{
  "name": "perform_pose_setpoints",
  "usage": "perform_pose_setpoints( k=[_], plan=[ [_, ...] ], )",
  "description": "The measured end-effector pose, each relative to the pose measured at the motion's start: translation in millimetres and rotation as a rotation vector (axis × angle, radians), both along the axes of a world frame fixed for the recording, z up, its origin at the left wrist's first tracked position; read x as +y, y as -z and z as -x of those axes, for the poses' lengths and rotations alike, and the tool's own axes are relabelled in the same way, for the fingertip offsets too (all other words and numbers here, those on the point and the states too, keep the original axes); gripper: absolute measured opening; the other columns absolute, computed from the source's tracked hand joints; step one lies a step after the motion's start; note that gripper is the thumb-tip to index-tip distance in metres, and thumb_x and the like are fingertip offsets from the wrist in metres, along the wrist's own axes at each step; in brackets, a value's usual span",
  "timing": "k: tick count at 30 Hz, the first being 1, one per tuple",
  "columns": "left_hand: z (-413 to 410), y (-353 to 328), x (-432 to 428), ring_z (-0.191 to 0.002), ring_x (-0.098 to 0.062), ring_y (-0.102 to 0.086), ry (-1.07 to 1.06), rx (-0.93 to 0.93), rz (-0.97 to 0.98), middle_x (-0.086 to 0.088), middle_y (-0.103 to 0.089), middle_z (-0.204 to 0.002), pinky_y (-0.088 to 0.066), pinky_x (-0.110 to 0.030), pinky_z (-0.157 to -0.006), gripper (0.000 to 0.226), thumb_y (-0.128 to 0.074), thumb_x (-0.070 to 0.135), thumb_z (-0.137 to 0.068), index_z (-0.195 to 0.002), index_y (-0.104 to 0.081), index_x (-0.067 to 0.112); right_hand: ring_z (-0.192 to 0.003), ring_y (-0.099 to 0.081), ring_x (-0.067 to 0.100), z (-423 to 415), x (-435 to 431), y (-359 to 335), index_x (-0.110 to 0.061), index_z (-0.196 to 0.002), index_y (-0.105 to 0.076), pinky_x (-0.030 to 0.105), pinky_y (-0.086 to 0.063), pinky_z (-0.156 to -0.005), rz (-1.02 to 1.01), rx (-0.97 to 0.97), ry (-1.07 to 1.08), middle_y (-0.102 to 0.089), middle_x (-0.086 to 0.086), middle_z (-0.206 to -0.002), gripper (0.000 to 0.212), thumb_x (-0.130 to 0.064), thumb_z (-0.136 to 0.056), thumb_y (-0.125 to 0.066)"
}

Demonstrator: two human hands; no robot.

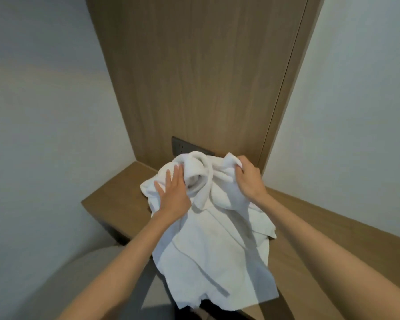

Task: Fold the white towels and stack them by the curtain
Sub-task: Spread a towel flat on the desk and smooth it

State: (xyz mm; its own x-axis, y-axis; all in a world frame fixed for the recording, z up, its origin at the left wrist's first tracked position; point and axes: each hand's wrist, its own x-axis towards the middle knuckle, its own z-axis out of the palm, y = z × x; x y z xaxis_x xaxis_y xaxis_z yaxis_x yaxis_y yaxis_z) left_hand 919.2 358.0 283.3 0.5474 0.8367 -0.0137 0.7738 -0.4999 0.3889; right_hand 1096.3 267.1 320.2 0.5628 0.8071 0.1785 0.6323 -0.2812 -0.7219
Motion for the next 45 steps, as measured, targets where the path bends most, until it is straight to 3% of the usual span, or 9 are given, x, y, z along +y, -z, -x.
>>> perform_pose_setpoints(
  k=[5,8,11,18,29,31,37,41,45],
  plan=[
    [-20,-19,-28,-0.146,-0.036,-0.009,0.096,-0.325,-0.517,-0.012,-0.012,-0.159,0.002,-0.062,-0.111,0.073,-0.047,0.045,-0.092,-0.151,-0.007,0.029,-0.083,-0.056,0.022,5,-18,-40,-0.016,-0.103,-0.056,0.036,-0.045,-0.071,-0.245,-0.071,0.153,-0.059,-0.002,-0.091,0.02,-0.019,-0.1,-0.035],
    [-28,-20,-31,-0.143,-0.038,-0.019,0.288,-0.118,-0.67,-0.007,-0.02,-0.158,-0.018,-0.069,-0.107,0.074,-0.058,0.042,-0.091,-0.15,-0.013,0.037,-0.083,-0.056,0.023,7,-28,-63,-0.02,-0.109,-0.058,0.035,-0.044,-0.07,-0.31,-0.156,0.218,-0.063,0.0,-0.093,0.024,-0.018,-0.1,-0.036],
    [-36,-8,-31,-0.147,-0.03,0.005,0.381,0.094,-0.626,0.0,0.019,-0.157,-0.01,-0.057,-0.116,0.079,-0.046,0.043,-0.098,-0.138,0.021,0.048,-0.083,-0.057,0.027,10,-39,-77,-0.02,-0.114,-0.059,0.034,-0.041,-0.067,-0.352,-0.238,0.281,-0.066,0.007,-0.095,0.027,-0.016,-0.099,-0.037],
    [-53,-23,-63,-0.118,-0.033,-0.057,0.521,0.082,-0.724,-0.007,-0.06,-0.129,-0.047,-0.063,-0.088,0.072,-0.09,0.022,-0.055,-0.122,-0.064,0.033,-0.08,-0.049,0.014,-15,-75,-111,-0.014,-0.107,-0.059,0.023,-0.03,-0.066,-0.591,-0.165,0.571,-0.056,-0.008,-0.089,0.026,-0.012,-0.096,-0.036],
    [-83,-41,-83,-0.094,-0.032,-0.068,0.707,0.045,-0.97,-0.011,-0.071,-0.102,-0.048,-0.067,-0.079,0.064,-0.095,0.023,-0.035,-0.096,-0.075,0.027,-0.075,-0.047,-0.004,-34,-130,-130,-0.004,-0.107,-0.061,-0.001,-0.034,-0.064,-0.98,-0.06,0.844,-0.056,-0.008,-0.089,0.025,-0.002,-0.094,-0.039],
    [-90,-40,-87,-0.093,-0.032,-0.068,0.743,0.047,-0.971,-0.011,-0.071,-0.103,-0.048,-0.067,-0.08,0.065,-0.096,0.025,-0.035,-0.097,-0.075,0.027,-0.08,-0.05,0.006,-44,-143,-122,-0.006,-0.108,-0.06,0.007,-0.033,-0.06,-0.879,-0.038,0.888,-0.056,-0.007,-0.088,0.025,-0.007,-0.096,-0.038],
    [-78,-12,-77,-0.091,-0.035,-0.068,0.671,-0.043,-0.789,-0.016,-0.069,-0.101,-0.043,-0.071,-0.082,0.067,-0.095,0.016,-0.042,-0.105,-0.073,0.019,-0.106,-0.058,0.033,-72,-179,-22,-0.007,-0.112,-0.062,0.031,-0.043,-0.076,0.218,0.131,0.667,-0.062,0.018,-0.115,0.024,-0.01,-0.091,-0.05],
    [-65,-3,-63,-0.096,-0.036,-0.066,0.726,-0.036,-0.711,-0.016,-0.066,-0.104,-0.038,-0.071,-0.088,0.079,-0.095,0.021,-0.035,-0.109,-0.071,0.02,-0.127,-0.043,0.028,-55,-154,13,-0.014,-0.131,-0.05,0.038,-0.038,-0.104,0.28,0.074,0.428,-0.049,0.012,-0.135,0.046,-0.017,-0.088,-0.064],
    [-61,-3,-61,-0.095,-0.034,-0.066,0.732,-0.135,-0.677,-0.014,-0.066,-0.101,-0.036,-0.072,-0.089,0.065,-0.092,0.01,-0.041,-0.102,-0.071,0.02,-0.124,-0.047,0.024,-29,-95,7,-0.012,-0.128,-0.056,0.025,-0.032,-0.102,0.108,-0.008,0.117,-0.054,0.009,-0.134,0.036,-0.016,-0.092,-0.058]
  ],
)
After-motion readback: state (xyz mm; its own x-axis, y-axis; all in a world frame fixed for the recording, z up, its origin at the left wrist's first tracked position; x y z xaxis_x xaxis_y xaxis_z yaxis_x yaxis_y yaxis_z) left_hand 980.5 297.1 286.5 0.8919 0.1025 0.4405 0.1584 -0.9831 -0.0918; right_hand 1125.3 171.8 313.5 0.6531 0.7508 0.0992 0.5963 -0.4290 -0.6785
